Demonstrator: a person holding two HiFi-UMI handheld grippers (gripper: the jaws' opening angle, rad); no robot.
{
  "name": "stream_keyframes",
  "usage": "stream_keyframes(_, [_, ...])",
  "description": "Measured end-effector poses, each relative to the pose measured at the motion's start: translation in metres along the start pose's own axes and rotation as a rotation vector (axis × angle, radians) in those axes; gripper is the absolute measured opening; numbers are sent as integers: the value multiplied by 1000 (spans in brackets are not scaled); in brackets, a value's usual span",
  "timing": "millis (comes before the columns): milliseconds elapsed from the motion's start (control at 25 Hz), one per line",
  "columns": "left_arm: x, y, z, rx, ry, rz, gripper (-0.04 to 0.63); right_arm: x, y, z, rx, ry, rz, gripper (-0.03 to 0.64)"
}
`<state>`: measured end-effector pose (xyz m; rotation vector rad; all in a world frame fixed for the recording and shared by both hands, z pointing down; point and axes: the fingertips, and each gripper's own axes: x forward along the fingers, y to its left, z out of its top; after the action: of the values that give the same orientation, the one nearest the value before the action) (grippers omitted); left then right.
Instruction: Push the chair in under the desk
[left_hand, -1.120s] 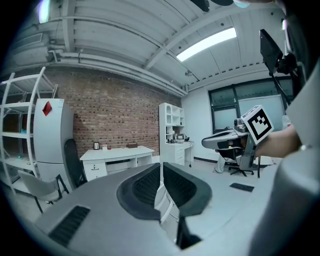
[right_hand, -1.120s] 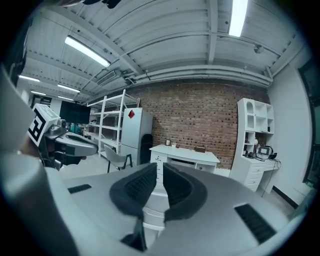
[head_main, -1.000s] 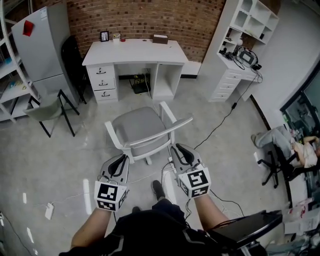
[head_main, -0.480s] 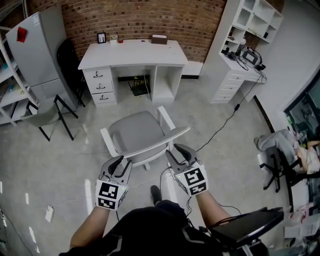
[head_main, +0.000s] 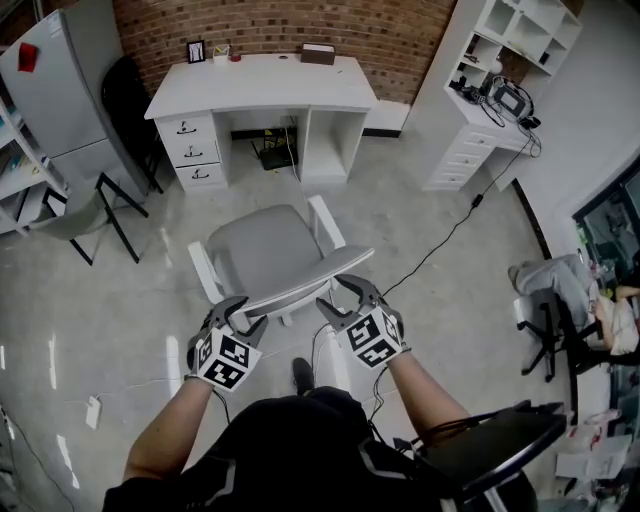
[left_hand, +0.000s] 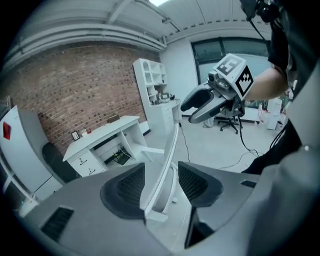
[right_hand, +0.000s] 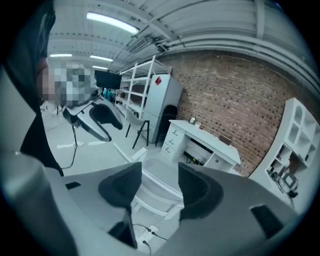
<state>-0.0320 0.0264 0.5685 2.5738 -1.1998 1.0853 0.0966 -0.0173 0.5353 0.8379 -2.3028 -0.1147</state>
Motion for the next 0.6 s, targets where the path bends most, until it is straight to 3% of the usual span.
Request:
stream_keyframes(240, [51, -1, -20, 153, 158, -12, 211, 45, -4, -38, -292, 151, 47, 270])
stream_keyframes(440, [78, 4, -26, 220, 238, -6, 210, 73, -9, -61, -430, 225, 94, 275])
stream_keyframes(600, [92, 1, -29, 276, 273, -49, 212, 96, -13, -75, -548, 284, 127, 275])
